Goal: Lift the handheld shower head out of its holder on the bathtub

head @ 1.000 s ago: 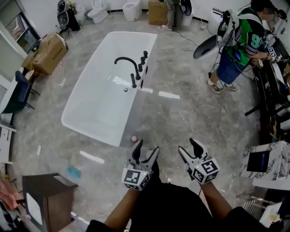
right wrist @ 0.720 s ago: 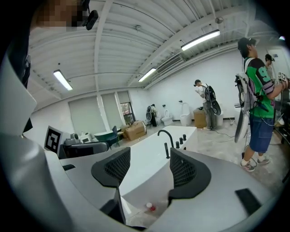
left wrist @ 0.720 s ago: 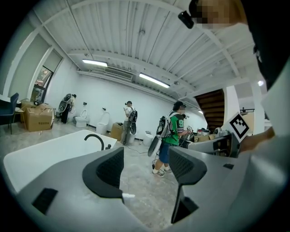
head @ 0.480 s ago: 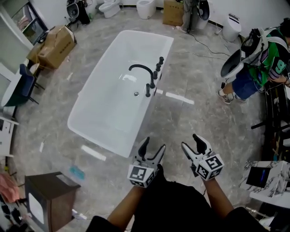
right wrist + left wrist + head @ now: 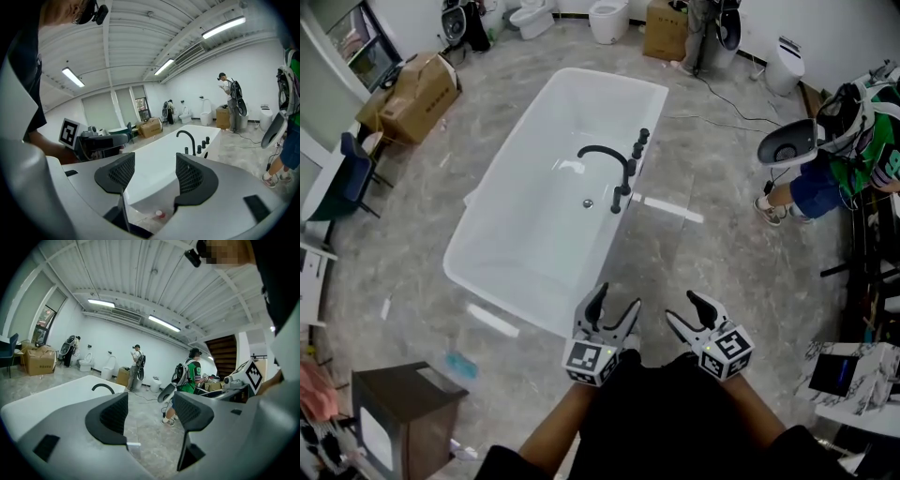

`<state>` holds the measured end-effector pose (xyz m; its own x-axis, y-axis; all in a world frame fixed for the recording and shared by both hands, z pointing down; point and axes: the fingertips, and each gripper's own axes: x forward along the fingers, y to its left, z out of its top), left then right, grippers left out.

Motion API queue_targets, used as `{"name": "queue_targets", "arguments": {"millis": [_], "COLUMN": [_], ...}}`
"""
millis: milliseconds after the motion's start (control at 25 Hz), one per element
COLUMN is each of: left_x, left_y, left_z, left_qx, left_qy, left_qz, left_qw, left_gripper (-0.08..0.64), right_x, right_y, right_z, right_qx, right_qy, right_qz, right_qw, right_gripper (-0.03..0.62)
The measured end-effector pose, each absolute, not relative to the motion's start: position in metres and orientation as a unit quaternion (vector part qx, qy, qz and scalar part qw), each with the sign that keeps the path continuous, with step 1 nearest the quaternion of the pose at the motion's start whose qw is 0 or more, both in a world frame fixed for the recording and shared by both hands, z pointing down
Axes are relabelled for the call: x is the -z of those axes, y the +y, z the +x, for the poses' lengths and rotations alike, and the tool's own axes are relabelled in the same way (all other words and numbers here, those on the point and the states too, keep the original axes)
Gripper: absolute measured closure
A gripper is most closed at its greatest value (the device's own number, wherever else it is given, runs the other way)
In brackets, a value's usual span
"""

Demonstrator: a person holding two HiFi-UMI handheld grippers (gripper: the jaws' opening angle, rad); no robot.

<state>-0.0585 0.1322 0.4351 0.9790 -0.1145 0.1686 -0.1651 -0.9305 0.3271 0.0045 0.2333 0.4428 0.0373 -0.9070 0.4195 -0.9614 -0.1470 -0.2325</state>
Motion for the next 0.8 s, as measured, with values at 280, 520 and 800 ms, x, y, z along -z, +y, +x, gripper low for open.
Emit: {"name": "queue_targets", "arguments": {"millis": [280, 520, 800], "left_x": [-0.432, -0.432, -0.442], "left_y": [0.118, 0.105, 0.058], "left_z": [-0.060, -0.063, -0.042], "left_qx": [-0.046, -0.030, -0.022], "left_qy": [-0.102, -0.151, -0.233], "left_qz": [0.974, 0.962, 0.945], "left_qw": [0.197, 0.226, 0.227], "left_gripper": [0.275, 0.275, 0.275], "right_x": [-0.438, -0.428, -0.438], "right_y": [0.218, 0.183, 0.118], "right_z": [0.021, 0.045, 0.090], "right_qx": [-0.230, -0.216, -0.223], "right_qy": [-0.654, -0.674, -0.720], "right_qz": [0.718, 0.703, 0.654], "right_qw": [0.065, 0.064, 0.069], "right_gripper": [0.353, 0.353, 0.352]}}
